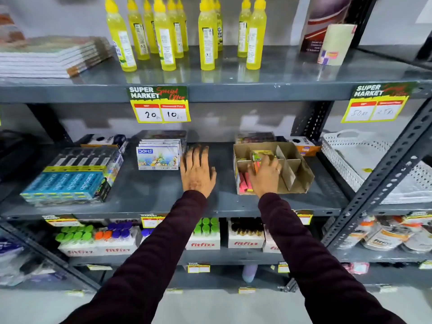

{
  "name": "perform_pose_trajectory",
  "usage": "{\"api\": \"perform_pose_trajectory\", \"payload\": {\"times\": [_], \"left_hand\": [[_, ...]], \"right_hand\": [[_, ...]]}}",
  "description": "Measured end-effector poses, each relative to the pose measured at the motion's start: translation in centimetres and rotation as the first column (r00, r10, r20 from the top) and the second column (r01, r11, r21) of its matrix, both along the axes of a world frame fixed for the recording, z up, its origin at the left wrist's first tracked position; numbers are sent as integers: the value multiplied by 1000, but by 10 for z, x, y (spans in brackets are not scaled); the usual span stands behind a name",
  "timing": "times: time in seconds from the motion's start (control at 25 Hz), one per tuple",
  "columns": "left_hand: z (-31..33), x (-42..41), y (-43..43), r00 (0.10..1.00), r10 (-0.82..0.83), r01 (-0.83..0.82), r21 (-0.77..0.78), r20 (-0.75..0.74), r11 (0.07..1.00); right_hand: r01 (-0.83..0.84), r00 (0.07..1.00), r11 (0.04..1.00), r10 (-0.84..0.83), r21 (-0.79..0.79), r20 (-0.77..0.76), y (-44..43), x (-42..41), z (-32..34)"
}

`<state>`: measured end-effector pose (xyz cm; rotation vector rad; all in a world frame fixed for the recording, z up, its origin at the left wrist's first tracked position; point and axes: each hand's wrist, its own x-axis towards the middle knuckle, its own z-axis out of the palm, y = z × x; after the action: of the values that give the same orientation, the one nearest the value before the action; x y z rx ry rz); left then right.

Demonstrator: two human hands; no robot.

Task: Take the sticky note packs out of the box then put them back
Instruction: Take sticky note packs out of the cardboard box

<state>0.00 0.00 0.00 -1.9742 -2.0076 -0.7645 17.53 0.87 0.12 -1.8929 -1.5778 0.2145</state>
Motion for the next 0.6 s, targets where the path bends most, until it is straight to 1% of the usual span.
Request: {"api": "perform_pose_trajectory", "payload": {"times": [0.04,0.08,0.16,0.28,0.44,0.6], "left_hand": [[-2,-2,3,1000,-1,2,-47,11,999],[-5,-5,5,1000,6,-5,-42,18,999],[-16,-14,11,1000,1,-1,-64,-4,998],[-22,-27,20,1000,-10,9,-77,-1,997],[-28,-39,28,999,-24,28,-89,42,996],[-31,-47,29,997,-43,50,-97,65,994]], "right_hand": [[51,995,991,-61,-122,-83,5,7,-6],[66,987,973,-96,-219,-131,6,12,-8],[27,982,954,-82,-299,-172,14,23,-20],[9,982,965,-58,-260,-181,22,28,-28],[115,987,967,-137,-229,-80,24,30,-34],[145,989,960,-150,-238,-3,22,31,-28]]}}
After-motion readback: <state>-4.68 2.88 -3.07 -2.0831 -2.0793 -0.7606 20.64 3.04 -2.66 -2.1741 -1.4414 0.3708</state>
